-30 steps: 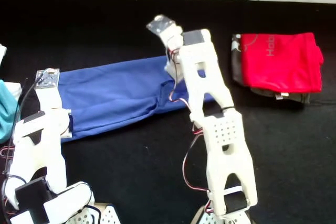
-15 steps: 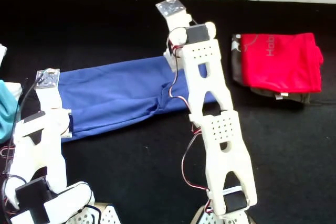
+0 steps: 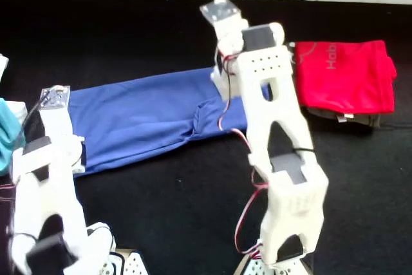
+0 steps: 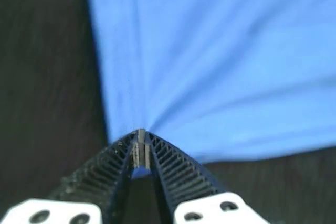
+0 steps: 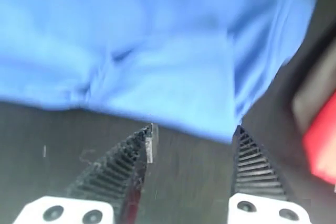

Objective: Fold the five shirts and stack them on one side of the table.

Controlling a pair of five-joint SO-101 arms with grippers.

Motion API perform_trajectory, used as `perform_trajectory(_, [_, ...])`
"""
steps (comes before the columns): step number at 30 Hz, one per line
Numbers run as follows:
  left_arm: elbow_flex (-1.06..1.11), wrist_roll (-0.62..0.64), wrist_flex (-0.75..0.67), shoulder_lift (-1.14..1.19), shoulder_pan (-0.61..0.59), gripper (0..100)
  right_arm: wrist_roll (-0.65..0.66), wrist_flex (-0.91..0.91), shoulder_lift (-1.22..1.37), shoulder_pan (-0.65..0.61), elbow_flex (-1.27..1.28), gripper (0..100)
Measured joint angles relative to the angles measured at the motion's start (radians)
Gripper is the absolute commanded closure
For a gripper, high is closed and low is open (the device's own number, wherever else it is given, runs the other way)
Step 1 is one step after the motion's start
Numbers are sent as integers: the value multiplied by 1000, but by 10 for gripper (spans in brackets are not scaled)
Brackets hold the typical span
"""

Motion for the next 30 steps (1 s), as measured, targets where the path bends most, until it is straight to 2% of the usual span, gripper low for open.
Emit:
perform_trajectory(3, [-81, 0, 150, -114, 5, 961, 25, 0, -81, 2, 173, 775])
perform_trajectory(6, [-183, 0, 245, -130, 15, 851, 32, 0, -147, 2, 313, 775])
perform_trajectory(9, [-296, 0, 290, -44, 17, 759, 35, 0, -215, 2, 445, 775])
perform_trajectory(13, [-488, 49, 333, 190, 9, 765, 35, -34, -364, 23, 641, 775])
perform_trajectory(22, [-993, 80, 431, 747, -40, 766, 150, -153, -758, 203, 1102, 775])
perform_trajectory(30, [-1194, 83, 476, 1040, -52, 766, 189, -155, -925, 264, 1221, 775])
